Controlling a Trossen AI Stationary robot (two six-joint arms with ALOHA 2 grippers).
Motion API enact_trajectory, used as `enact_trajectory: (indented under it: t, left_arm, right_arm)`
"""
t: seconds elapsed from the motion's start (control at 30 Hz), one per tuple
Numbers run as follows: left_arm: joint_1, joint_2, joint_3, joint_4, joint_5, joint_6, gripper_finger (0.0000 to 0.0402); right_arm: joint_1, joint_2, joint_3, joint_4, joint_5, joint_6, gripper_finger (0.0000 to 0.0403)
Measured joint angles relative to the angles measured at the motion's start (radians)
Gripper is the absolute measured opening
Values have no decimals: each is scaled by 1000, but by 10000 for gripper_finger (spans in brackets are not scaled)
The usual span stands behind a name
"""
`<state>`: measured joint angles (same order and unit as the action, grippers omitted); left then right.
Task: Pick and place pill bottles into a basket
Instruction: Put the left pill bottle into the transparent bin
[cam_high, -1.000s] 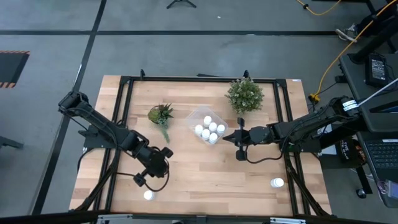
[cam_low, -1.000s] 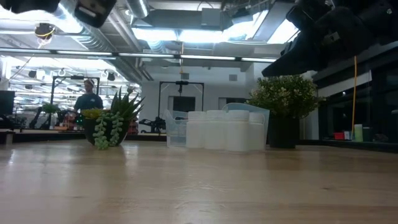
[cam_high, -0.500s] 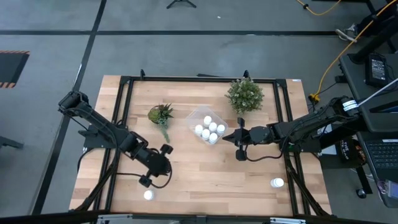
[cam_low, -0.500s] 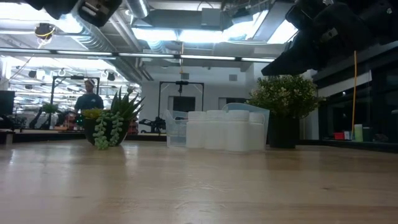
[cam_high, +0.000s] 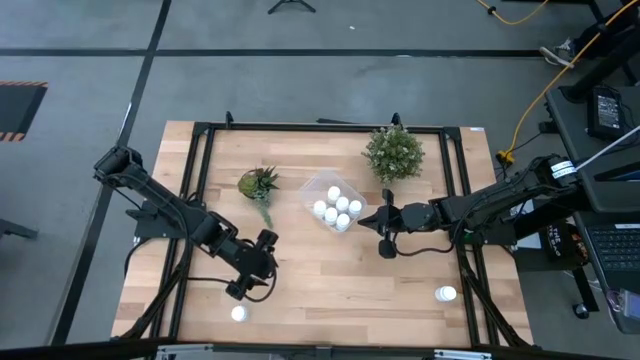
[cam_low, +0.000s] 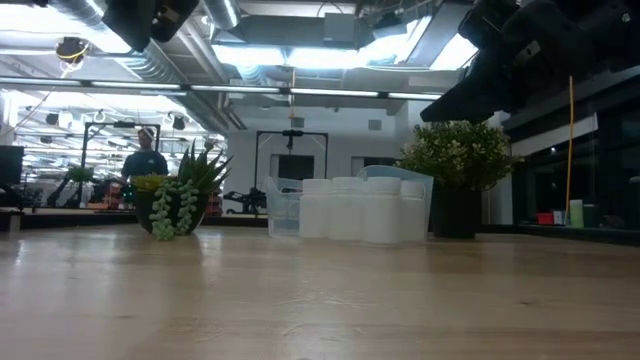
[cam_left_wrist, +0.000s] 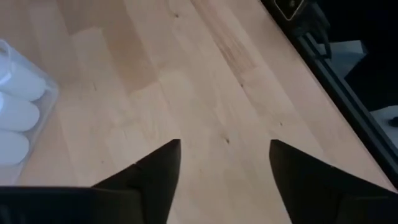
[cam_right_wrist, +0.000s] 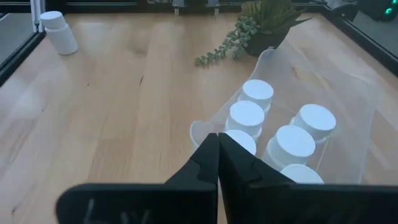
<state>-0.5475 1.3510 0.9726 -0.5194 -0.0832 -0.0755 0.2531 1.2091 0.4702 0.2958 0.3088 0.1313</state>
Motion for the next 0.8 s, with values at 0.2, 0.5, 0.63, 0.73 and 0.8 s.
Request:
enact_trajectory:
  t: [0.2,0.5,0.63,0.73,0.8]
  left_arm:
    - [-43,0,0,0,-11,44,275]
    - [-149,0,0,47,-42,-64,281]
    - [-201,5,0,51,-109,-139,281]
    - [-237,26,0,59,-134,-176,281]
    - [-255,47,2,85,-134,-185,281]
  right_arm:
    - [0,0,0,0,0,-4,4]
    - [0,0,0,0,0,1,4]
    - [0,0,0,0,0,22,4]
    - [0,0,0,0,0,22,4]
    - [0,0,0,1,0,22,4]
